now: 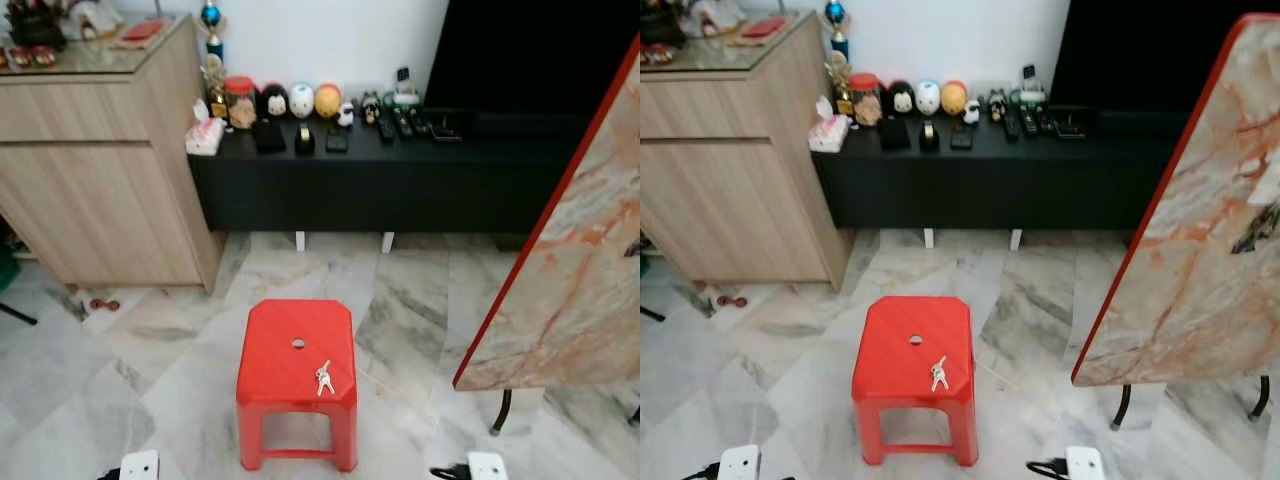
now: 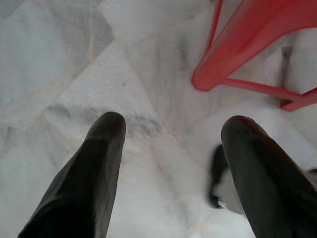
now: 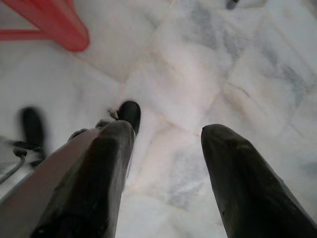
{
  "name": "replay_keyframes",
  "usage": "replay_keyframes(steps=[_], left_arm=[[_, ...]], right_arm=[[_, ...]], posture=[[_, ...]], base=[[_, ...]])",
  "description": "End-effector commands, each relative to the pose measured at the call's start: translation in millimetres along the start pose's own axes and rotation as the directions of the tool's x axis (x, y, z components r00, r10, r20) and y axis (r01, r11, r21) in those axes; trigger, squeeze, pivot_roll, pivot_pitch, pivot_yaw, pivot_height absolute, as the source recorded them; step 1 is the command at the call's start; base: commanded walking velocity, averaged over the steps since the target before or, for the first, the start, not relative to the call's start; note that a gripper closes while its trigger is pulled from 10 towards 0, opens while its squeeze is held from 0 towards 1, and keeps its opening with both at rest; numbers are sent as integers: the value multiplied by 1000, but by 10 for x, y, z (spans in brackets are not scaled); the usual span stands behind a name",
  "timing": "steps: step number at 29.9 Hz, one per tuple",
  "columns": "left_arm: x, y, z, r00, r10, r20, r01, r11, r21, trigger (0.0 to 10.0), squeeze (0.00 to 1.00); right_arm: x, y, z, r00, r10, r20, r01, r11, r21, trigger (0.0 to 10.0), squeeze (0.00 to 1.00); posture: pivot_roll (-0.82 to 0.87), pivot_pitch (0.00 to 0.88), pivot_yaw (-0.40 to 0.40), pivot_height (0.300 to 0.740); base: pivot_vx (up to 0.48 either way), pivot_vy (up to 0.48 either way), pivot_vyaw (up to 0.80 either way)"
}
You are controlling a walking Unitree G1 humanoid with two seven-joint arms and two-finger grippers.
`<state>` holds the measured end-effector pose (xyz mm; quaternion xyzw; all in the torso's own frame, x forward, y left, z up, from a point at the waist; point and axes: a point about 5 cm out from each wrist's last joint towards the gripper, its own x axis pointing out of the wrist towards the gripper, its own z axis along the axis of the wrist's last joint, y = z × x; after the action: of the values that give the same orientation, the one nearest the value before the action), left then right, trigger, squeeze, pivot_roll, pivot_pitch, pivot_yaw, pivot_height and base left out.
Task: Hang keys on a hook
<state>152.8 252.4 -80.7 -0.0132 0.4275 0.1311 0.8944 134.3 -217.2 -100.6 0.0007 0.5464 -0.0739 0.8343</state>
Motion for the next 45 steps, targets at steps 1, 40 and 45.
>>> replay_keyframes(steps=[1,40,45], left_arm=[[-6,49,-10,1000,6,-10,-6,1000,15,10000,0],[-2,38,1,1000,-8,-7,8,1000,3,10000,0],[-1,41,6,1000,-4,-7,4,1000,17,10000,0]], right_arm=[[13,237,50,999,45,17,-44,999,-6,10000,0],[-3,754,220,993,102,52,-101,995,-22,10000,0],[-7,794,283,993,98,72,-95,995,-36,10000,0]], posture=[[165,0,-8,740],[170,0,-13,740],[174,0,-14,740]], base=[[0,345,0],[0,151,0],[0,0,629]])
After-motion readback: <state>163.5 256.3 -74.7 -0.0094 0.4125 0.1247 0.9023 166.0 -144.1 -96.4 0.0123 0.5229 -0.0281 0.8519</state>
